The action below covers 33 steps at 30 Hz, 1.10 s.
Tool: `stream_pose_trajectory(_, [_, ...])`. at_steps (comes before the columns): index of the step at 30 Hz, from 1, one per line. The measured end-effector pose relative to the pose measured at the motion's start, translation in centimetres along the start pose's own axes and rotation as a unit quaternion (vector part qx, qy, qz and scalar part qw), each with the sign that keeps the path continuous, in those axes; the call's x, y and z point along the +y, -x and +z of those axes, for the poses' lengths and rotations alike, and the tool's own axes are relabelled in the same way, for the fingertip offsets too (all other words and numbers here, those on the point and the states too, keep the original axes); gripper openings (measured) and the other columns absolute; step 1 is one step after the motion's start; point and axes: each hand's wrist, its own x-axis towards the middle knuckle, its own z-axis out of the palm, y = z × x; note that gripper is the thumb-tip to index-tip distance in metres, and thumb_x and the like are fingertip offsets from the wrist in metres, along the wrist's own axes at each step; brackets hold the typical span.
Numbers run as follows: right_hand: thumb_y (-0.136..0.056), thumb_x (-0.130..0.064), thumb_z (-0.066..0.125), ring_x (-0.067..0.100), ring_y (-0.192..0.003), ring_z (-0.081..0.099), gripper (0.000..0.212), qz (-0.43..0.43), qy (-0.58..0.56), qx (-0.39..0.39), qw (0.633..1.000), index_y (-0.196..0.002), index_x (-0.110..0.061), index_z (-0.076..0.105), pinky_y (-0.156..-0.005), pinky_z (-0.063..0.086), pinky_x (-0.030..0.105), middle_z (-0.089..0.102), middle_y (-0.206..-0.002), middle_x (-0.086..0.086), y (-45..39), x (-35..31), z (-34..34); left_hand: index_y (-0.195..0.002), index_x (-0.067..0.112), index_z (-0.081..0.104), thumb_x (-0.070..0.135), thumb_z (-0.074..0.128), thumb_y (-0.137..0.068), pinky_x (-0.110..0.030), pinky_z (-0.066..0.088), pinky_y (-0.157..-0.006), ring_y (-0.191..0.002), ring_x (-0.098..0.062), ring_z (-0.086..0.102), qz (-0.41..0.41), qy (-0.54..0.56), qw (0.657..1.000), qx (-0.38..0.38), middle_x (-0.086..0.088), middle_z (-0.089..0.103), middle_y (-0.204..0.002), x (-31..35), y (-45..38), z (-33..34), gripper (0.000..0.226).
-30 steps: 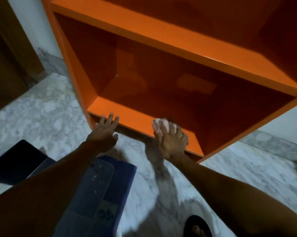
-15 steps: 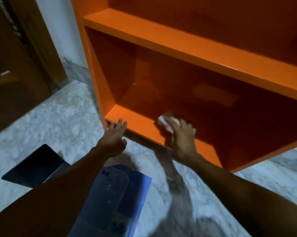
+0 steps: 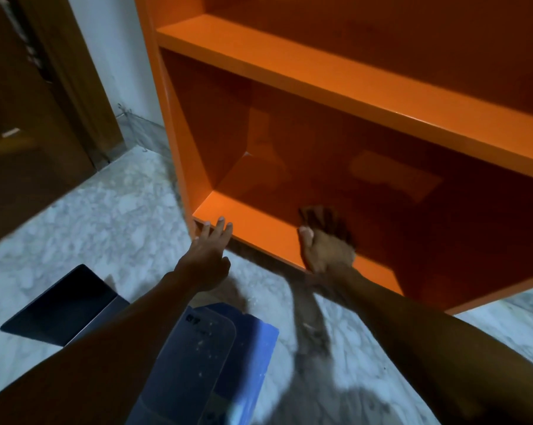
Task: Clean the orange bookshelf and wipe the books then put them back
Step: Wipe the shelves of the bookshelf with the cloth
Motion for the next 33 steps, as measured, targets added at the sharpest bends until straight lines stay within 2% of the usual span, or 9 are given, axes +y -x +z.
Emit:
stream_pose_trajectory(2, [-0.099,-0.060,0.018,0.038,-0.131,0.045,0.055,-0.060,0.017,-0.020,0.998,-0.149,-0.040,0.031,-0.108,0.033,0.048,0.046,-0.149,0.009,0.8,-2.2,0.0,-0.157,0.016,0.019,0.007,0.042,-0.099,-0.044,0.010,-0.123,-0.153,-0.028,0.005,-0.027,0.089,0.995,0.024,-0.006,0.009,-0.166,0.3,0.1,-0.6,0.063])
stream_pose_trajectory(5, [-0.098,-0.057,0.011,0.036,-0.140,0.032,0.061,-0.227,0.012,-0.004,0.974,-0.153,-0.035,0.028,-0.115,0.024,0.048,0.030,-0.160,0.005,2.6,-4.6,0.7,-0.152,0.025,0.035,0.007,0.036,-0.098,-0.044,0.034,-0.116,-0.140,-0.031,0.039,-0.073,0.185,0.975,0.100,-0.009,0.035,-0.158,-0.1,0.7,-1.6,0.057])
stream_pose_trajectory(10, [-0.083,-0.017,0.061,0.032,-0.120,0.050,0.054,-0.457,-0.076,0.018,0.886,-0.135,-0.028,0.055,-0.096,0.044,0.045,0.051,-0.143,0.007,4.1,-7.2,1.1,-0.142,0.015,0.047,0.004,0.045,-0.096,-0.023,0.038,-0.099,-0.123,-0.019,0.052,-0.049,0.199,0.946,0.252,-0.012,0.054,-0.140,-1.4,2.0,-3.4,0.048])
stream_pose_trajectory(14, [-0.080,-0.016,0.055,0.031,-0.118,0.055,0.058,-0.345,-0.188,0.087,0.915,-0.136,-0.032,0.055,-0.099,0.044,0.041,0.057,-0.136,0.005,0.7,-9.5,-1.0,-0.144,0.016,0.044,0.006,0.049,-0.098,0.007,0.027,-0.084,-0.112,0.011,0.039,-0.012,0.198,0.932,0.303,0.005,0.048,-0.139,-1.9,2.5,-4.6,0.048])
stream_pose_trajectory(17, [-0.078,-0.023,0.040,0.029,-0.129,0.051,0.065,-0.222,-0.206,0.130,0.944,-0.141,-0.037,0.047,-0.108,0.041,0.039,0.054,-0.144,0.003,-4.3,-9.6,-2.0,-0.140,0.038,0.040,0.028,0.040,-0.102,0.010,0.026,-0.084,-0.112,0.034,0.034,0.051,0.210,0.930,0.299,0.018,0.041,-0.132,-1.8,2.6,-5.2,0.039])
stream_pose_trajectory(21, [-0.101,-0.040,0.028,0.030,-0.148,0.024,0.055,-0.091,-0.046,0.018,0.995,-0.155,-0.031,0.024,-0.118,0.023,0.045,0.025,-0.162,0.007,-10.5,-10.3,-0.6,-0.146,0.060,0.018,0.075,0.016,-0.090,-0.014,0.030,-0.105,-0.138,0.002,0.031,0.091,0.190,0.944,0.252,0.017,0.032,-0.150,-3.1,2.7,-5.4,0.058])
stream_pose_trajectory(24, [-0.103,-0.044,0.031,0.031,-0.152,0.005,0.055,-0.068,-0.016,-0.053,0.996,-0.154,-0.043,0.011,-0.121,0.011,0.049,0.008,-0.166,0.004,-11.0,-12.3,0.9,-0.141,0.047,0.017,0.044,0.032,-0.098,-0.027,0.030,-0.112,-0.141,-0.003,0.022,0.070,0.202,0.948,0.235,0.015,0.026,-0.150,-2.8,3.0,-6.0,0.046])
stream_pose_trajectory(29, [-0.102,-0.046,0.035,0.037,-0.134,0.042,0.050,-0.160,-0.104,-0.056,0.980,-0.148,-0.028,0.036,-0.108,0.032,0.042,0.045,-0.148,0.012,-5.8,-17.4,1.7,-0.149,0.021,0.039,0.015,0.040,-0.105,0.005,0.026,-0.089,-0.137,-0.019,0.043,0.018,0.185,0.962,0.200,-0.004,0.031,-0.159,-3.1,2.7,-6.3,0.044])
stream_pose_trajectory(33, [-0.095,-0.045,0.044,0.029,-0.129,0.038,0.051,-0.228,-0.040,0.034,0.972,-0.143,-0.029,0.042,-0.097,0.031,0.046,0.045,-0.145,0.002,-1.5,-17.7,2.4,-0.154,0.019,0.029,0.012,0.038,-0.104,-0.021,0.029,-0.109,-0.142,-0.025,0.038,-0.026,0.194,0.964,0.178,-0.005,0.026,-0.162,-2.9,2.4,-6.6,0.051])
